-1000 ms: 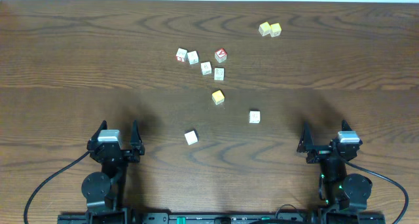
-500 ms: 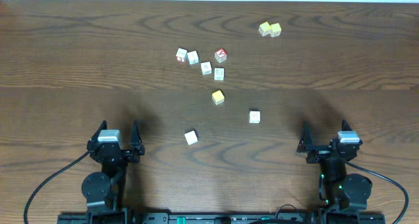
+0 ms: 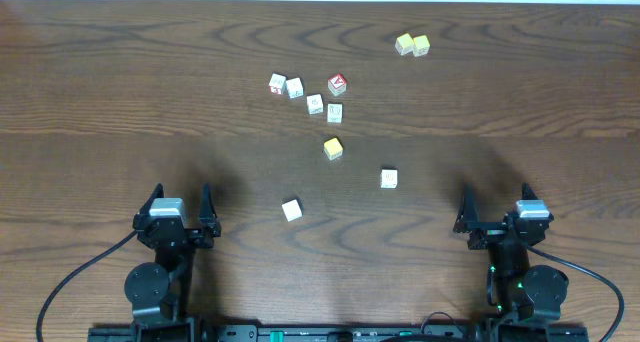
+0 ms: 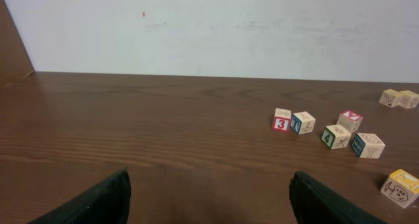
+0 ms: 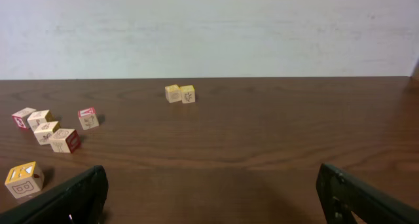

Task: Lift 3 blocks

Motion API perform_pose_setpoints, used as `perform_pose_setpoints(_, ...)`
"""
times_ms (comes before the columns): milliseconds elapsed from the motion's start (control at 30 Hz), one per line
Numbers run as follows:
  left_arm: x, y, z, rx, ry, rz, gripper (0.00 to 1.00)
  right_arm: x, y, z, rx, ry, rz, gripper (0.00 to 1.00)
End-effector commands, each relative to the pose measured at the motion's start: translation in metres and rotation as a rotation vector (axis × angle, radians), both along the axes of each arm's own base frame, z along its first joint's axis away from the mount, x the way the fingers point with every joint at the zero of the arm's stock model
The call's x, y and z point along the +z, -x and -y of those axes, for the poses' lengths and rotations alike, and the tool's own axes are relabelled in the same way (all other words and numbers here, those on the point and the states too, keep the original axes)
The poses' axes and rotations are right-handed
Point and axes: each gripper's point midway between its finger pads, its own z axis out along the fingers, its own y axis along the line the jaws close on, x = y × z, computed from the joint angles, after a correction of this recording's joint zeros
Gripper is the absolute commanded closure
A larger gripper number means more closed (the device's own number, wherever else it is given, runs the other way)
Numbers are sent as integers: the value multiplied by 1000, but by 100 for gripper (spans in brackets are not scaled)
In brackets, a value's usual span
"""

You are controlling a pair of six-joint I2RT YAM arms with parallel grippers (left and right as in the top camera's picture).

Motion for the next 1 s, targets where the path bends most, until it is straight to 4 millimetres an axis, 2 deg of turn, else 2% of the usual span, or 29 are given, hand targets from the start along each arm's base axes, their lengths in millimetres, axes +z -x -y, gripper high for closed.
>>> perform_pose_setpoints(0, -14, 1, 2, -14, -2, -49, 22, 0, 0, 3, -15, 1, 0, 1)
perform_pose_setpoints(500, -14, 1, 2, -15, -2, -48, 22, 4, 0, 1, -2, -19, 15, 1)
perform_pose_setpoints(600, -14, 1, 2, -15, -2, -48, 22, 17, 3, -25, 142, -175, 51, 1)
perform_pose_setpoints(633, -14, 1, 2, -15, -2, -48, 22, 18, 6, -39, 223, -248, 35, 1)
perform_pose_setpoints(700, -13, 1, 3, -20, 7, -43, 22, 19, 11, -53, 310, -323, 15, 1)
perform_pose_setpoints(800, -11, 3, 25, -136, 103, -41, 22, 28, 12, -56, 331, -420, 23, 1)
perform_pose_setpoints(833, -10, 5, 35, -191, 137, -44, 22, 35, 13, -56, 337, -499, 33, 1)
perform_pose_setpoints(967, -3, 5, 40, -227, 135, -20, 22, 57, 16, -57, 365, -607, 95, 1)
